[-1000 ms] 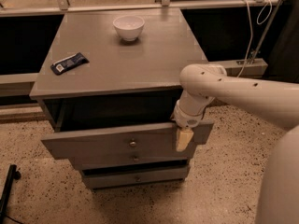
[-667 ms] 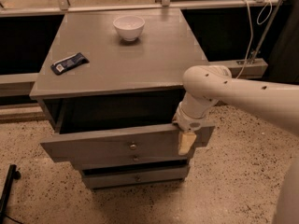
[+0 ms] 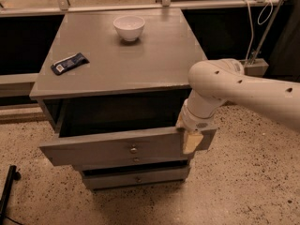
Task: Open top drawer
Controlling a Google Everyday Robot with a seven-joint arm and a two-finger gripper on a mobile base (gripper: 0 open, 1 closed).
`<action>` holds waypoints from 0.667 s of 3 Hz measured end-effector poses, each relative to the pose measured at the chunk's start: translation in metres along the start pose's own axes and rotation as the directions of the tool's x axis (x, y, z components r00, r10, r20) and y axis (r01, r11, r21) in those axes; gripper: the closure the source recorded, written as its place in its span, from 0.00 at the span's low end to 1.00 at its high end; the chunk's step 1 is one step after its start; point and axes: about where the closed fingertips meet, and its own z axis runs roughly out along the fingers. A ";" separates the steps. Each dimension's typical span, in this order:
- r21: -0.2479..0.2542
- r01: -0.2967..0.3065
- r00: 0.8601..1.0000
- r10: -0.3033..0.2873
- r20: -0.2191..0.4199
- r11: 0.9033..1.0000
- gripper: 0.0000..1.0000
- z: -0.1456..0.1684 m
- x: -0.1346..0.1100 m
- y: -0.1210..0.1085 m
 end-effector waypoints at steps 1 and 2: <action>-0.018 0.008 1.000 -0.008 0.007 1.000 0.54 -0.008 0.000 0.007; -0.033 0.015 0.999 -0.014 0.033 0.999 0.77 -0.008 0.001 0.010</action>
Offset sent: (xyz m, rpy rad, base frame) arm -0.0121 -0.0066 0.0070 0.0567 0.0548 0.0334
